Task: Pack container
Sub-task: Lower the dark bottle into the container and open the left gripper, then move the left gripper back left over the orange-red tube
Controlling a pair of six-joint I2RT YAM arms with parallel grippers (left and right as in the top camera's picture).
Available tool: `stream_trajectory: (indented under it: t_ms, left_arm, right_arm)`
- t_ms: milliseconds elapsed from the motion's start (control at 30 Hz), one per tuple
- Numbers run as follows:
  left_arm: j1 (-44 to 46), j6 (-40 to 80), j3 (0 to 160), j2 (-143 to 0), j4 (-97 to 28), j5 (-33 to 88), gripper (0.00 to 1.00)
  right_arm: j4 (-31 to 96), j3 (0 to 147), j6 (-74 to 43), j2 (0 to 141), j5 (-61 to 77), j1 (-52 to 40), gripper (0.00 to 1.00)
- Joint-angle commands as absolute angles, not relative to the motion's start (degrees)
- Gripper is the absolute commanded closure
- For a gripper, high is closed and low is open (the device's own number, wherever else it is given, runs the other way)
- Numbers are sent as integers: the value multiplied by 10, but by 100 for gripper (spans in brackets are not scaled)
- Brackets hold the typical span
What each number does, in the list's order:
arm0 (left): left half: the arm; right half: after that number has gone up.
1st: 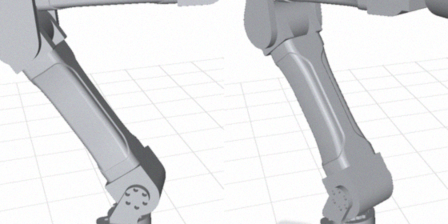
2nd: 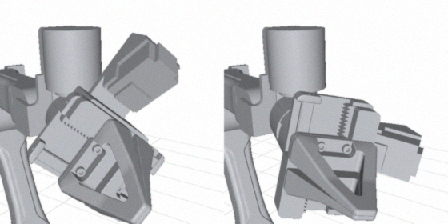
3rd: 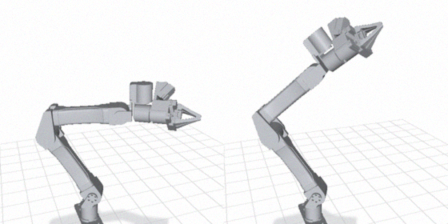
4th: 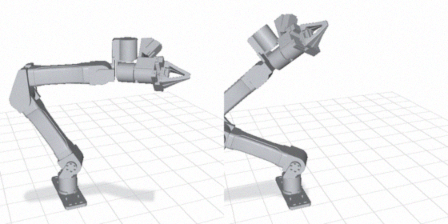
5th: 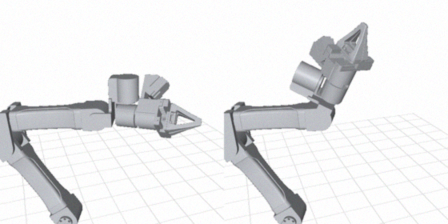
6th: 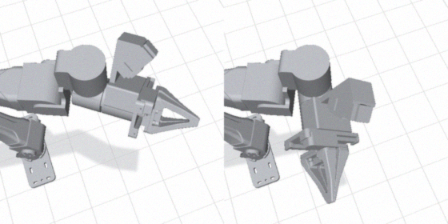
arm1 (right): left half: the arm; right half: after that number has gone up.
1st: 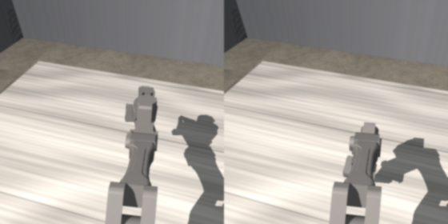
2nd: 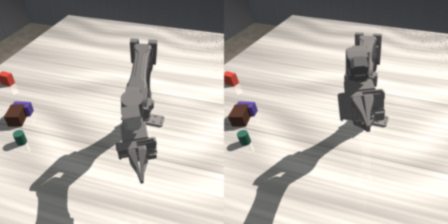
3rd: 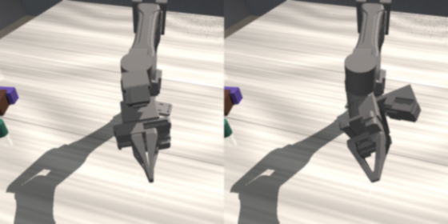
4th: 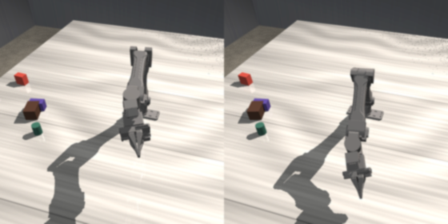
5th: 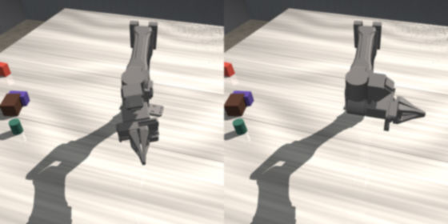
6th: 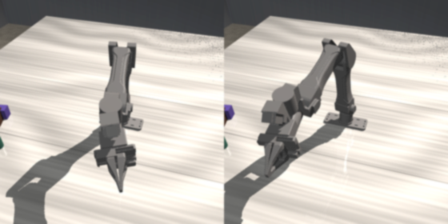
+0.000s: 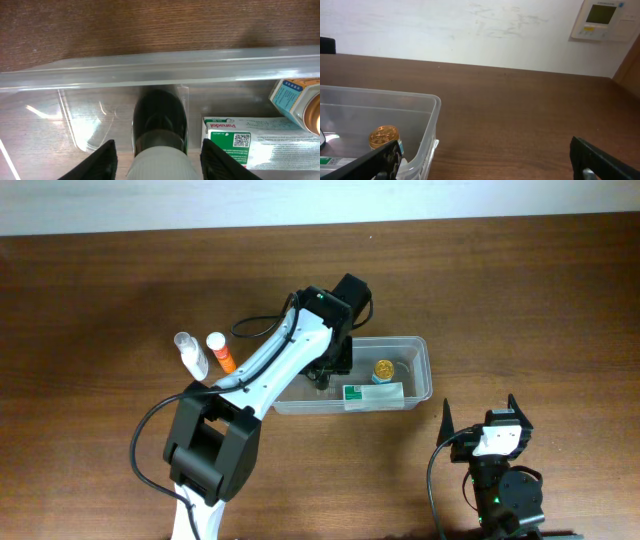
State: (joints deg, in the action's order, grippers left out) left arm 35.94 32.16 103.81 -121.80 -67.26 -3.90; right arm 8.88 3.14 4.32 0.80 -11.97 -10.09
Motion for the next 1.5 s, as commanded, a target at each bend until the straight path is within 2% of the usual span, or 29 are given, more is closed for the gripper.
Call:
stream_trajectory:
  t_ms: [0,133,367,633,733,767,1133,1467]
  left_arm:
    - [362,312,1042,-1227,-677,-43,42]
    - [362,296,1071,-1227,-690,-42,41]
    - [348,251,1228,-1227,-800,-44,40]
    - [292,237,1372,-1227,-906,-83,39]
    - [257,225,1375,-1227,-923,-89,27]
    - [245,217,1375,-1227,-927,-89,26]
    - [162,196,1368,-1228,-942,-86,27]
    - [146,196,1314,-1229,-934,-79,27]
  right_arm:
    - [89,27,43,2,-125,-97,1]
    - [89,27,43,2,-125,-97,2]
    - [89,27,43,2,-125,-97,2]
    - [89,27,43,2,-125,-97,2]
    - [89,27,43,2,-125,-97,2]
    - [89,27,43,2,-125,-97,2]
    - [89,27,43,2,-125,-97,2]
    - [89,27,43,2,-125,-97,2]
